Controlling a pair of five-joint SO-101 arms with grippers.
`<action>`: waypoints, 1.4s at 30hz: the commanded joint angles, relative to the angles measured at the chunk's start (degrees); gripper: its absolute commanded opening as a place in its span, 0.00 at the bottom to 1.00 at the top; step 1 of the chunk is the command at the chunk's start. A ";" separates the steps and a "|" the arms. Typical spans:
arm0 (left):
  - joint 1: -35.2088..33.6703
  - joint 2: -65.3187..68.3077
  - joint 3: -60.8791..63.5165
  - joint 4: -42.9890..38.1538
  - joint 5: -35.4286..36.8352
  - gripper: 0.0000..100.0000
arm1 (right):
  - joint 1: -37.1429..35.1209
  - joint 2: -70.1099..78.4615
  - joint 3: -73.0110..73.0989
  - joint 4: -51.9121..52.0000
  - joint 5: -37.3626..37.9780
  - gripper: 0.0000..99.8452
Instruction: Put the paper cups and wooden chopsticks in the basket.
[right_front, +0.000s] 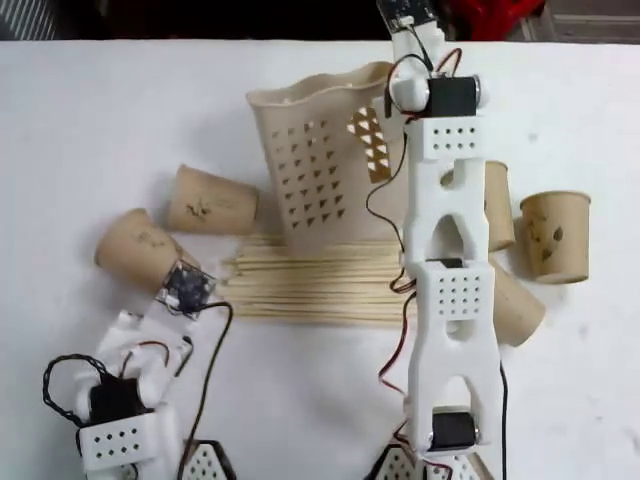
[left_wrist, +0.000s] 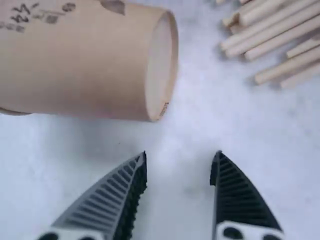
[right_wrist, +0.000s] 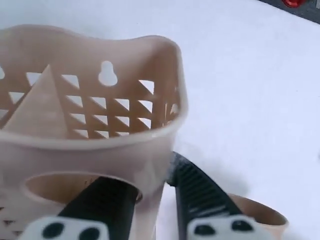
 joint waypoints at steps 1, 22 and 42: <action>-0.40 0.13 -0.26 0.26 -0.62 0.21 | 1.27 -0.22 -4.22 -4.00 -2.02 0.02; -0.22 0.13 -0.26 0.18 -0.62 0.21 | -3.56 -9.10 -7.38 0.57 -6.15 0.02; -0.22 0.13 -0.26 0.18 -0.62 0.21 | -3.74 -39.96 48.09 -8.48 -1.23 0.02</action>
